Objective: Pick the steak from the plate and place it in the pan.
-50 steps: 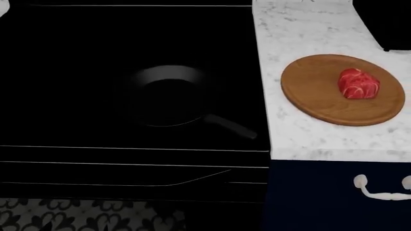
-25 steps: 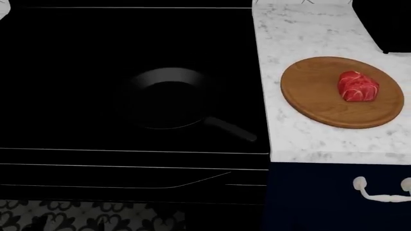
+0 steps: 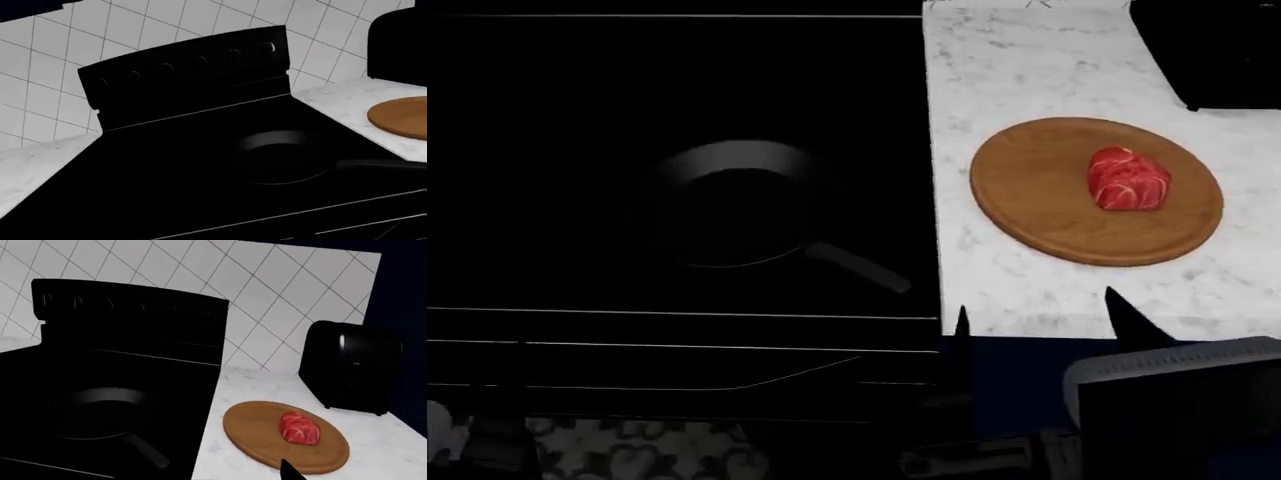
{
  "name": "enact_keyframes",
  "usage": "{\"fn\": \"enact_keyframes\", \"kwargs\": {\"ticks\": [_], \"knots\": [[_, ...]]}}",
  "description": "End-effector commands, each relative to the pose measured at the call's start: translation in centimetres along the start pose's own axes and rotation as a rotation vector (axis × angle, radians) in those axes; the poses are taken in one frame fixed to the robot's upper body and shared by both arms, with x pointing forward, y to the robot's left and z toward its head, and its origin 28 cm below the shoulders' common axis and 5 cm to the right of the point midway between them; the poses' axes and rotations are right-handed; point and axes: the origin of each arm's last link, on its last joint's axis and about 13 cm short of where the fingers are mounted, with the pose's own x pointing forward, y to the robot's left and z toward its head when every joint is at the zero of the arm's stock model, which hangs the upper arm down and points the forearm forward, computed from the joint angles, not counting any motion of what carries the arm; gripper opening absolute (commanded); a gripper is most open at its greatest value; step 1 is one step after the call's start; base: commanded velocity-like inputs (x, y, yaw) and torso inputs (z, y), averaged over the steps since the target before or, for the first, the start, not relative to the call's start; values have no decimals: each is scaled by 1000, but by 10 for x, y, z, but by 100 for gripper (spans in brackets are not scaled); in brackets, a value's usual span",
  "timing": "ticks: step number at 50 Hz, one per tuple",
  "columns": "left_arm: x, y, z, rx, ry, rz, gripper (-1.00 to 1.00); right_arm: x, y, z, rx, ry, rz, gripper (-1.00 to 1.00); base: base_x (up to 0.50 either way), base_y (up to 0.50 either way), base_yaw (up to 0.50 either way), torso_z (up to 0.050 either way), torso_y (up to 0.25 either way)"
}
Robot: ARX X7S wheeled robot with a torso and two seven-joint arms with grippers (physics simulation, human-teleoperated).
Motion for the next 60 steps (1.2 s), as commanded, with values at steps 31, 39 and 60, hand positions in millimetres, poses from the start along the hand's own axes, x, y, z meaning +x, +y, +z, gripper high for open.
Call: {"fn": "enact_keyframes", "kwargs": {"ticks": [31, 39, 60], "knots": [[-13, 7, 14, 59, -24, 11, 100, -9, -3, 18, 16, -37, 12, 100, 47, -323, 0, 0, 0], [-12, 8, 16, 60, -27, 16, 100, -7, -2, 19, 11, -40, 17, 100, 500, 0, 0, 0, 0], [-15, 10, 13, 58, -19, 28, 100, -4, 0, 15, -10, -10, -15, 100, 432, 0, 0, 0, 1]]}}
